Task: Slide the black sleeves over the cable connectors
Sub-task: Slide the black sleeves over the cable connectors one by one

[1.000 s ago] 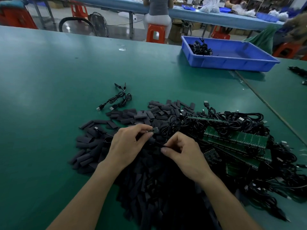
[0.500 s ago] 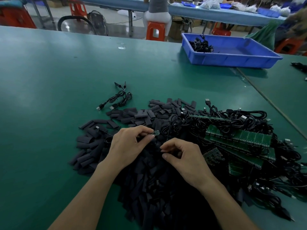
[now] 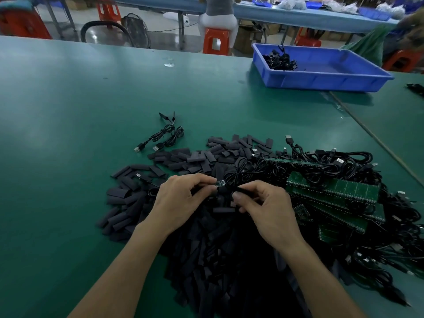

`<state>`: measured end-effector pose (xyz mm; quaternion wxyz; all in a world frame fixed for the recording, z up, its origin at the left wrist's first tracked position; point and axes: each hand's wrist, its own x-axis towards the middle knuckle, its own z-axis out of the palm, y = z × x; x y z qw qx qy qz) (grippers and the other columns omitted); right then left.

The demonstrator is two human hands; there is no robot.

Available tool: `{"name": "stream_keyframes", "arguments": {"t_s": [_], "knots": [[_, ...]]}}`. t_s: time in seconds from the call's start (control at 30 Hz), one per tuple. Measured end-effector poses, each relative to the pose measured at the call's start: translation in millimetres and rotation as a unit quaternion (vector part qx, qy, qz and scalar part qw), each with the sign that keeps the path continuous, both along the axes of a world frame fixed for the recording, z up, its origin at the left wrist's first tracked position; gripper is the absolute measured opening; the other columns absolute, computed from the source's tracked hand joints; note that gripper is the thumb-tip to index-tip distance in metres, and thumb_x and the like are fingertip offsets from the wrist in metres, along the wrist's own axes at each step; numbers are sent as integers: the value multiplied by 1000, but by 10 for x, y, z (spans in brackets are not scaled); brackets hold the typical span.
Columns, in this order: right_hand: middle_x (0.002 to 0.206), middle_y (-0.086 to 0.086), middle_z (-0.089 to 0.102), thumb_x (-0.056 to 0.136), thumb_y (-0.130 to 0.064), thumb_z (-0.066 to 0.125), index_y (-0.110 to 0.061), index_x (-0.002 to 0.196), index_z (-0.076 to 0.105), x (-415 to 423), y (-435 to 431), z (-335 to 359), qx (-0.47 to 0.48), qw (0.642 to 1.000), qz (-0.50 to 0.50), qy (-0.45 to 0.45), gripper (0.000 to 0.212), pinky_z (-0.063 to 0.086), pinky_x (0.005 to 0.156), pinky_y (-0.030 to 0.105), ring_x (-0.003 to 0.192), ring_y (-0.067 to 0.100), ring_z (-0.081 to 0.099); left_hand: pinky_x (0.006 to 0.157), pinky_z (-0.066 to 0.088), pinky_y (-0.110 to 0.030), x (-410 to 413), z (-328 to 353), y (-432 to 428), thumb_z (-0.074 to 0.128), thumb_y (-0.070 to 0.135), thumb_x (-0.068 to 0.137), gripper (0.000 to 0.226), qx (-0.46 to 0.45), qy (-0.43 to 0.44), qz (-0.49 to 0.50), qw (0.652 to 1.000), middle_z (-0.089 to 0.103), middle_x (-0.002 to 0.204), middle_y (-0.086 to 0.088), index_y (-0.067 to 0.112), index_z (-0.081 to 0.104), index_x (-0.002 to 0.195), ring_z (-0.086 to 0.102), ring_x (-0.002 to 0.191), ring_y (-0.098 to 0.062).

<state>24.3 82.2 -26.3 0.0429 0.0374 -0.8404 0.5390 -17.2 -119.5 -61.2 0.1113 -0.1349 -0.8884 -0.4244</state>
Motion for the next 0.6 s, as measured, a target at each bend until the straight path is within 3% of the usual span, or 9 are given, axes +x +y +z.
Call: {"name": "stream_keyframes", "arguments": {"t_s": [0.1, 0.27, 0.47, 0.6], "knots": [[81, -10, 74, 97, -18, 65, -38, 92, 68, 5, -4, -27, -29, 1000, -11, -3, 20, 48, 58, 15, 64, 10, 68, 77, 59, -37, 11, 10, 12, 75, 35, 88, 18, -8, 14, -6, 1000, 74, 93, 23, 34, 76, 106, 68, 87, 4], [85, -10, 75, 100, -20, 60, -45, 112, 53, -10, -2, -50, -42, 998, -3, -43, 29, 47, 58, 12, 64, 11, 70, 79, 59, -38, 8, -7, 3, 77, 35, 87, 19, 1, 1, -14, 1000, 70, 88, 28, 35, 76, 106, 68, 87, 5], [87, -12, 74, 103, -24, 55, -38, 97, 64, -5, 19, -60, -36, 998, 10, -52, 17, 51, 57, 22, 66, 12, 70, 80, 59, -39, 1, -24, 3, 78, 35, 86, 19, 10, -13, -14, 1000, 73, 89, 23, 38, 76, 105, 68, 87, 5], [83, -24, 69, 101, -26, 58, -46, 97, 66, -14, 27, -92, 8, 999, 5, -32, 22, 46, 61, 12, 69, -1, 64, 80, 59, -40, 10, -22, 0, 77, 36, 86, 19, 13, -17, -15, 1000, 73, 89, 25, 39, 74, 105, 68, 86, 6]]}}
